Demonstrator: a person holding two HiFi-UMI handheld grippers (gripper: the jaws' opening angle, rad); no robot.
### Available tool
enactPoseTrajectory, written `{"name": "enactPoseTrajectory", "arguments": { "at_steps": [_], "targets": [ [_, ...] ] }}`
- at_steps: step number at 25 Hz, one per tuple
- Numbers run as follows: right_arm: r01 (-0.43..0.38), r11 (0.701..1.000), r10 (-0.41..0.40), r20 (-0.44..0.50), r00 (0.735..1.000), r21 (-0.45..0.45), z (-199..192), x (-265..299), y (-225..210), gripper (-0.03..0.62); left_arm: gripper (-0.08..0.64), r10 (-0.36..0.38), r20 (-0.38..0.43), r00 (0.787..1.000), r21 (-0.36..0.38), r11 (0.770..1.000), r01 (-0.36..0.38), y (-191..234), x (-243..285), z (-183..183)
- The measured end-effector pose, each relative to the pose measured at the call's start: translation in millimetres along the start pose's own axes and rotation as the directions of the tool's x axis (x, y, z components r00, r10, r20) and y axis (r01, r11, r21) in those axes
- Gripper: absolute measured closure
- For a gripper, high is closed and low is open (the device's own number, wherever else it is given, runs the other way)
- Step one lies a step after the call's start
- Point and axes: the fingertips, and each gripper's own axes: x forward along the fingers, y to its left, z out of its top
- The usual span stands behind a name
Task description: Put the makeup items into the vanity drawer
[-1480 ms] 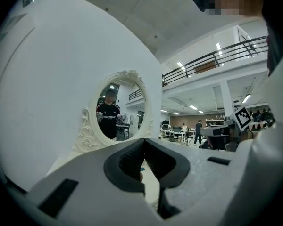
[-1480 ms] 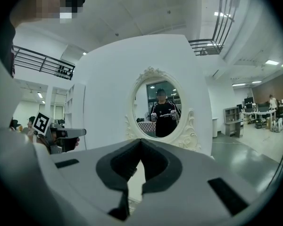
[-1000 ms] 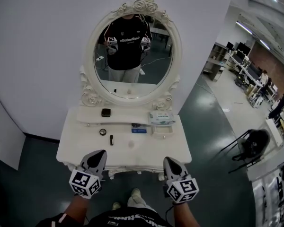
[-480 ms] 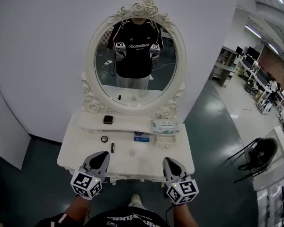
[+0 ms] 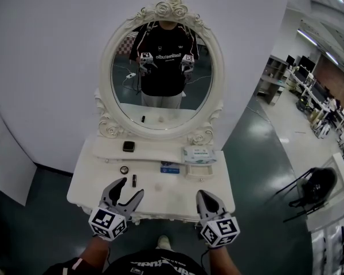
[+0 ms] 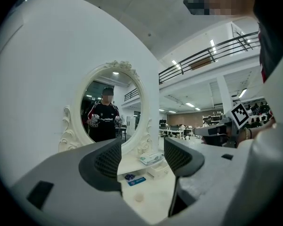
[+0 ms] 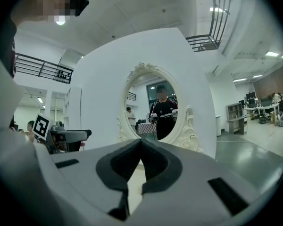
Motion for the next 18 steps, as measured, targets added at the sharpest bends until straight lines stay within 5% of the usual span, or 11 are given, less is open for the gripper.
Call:
{"name": "enactPoseTrajectory", "arguments": {
  "at_steps": [18],
  "targets": [
    [-0.019, 1.0, 0.019, -0.007, 1.0, -0.008, -3.4, 18.8, -16.3, 0.589, 0.288, -0.047, -0.11, 0.993, -0.009, 0.999, 0.046, -11.0, 59.1, -64.5]
  ]
}}
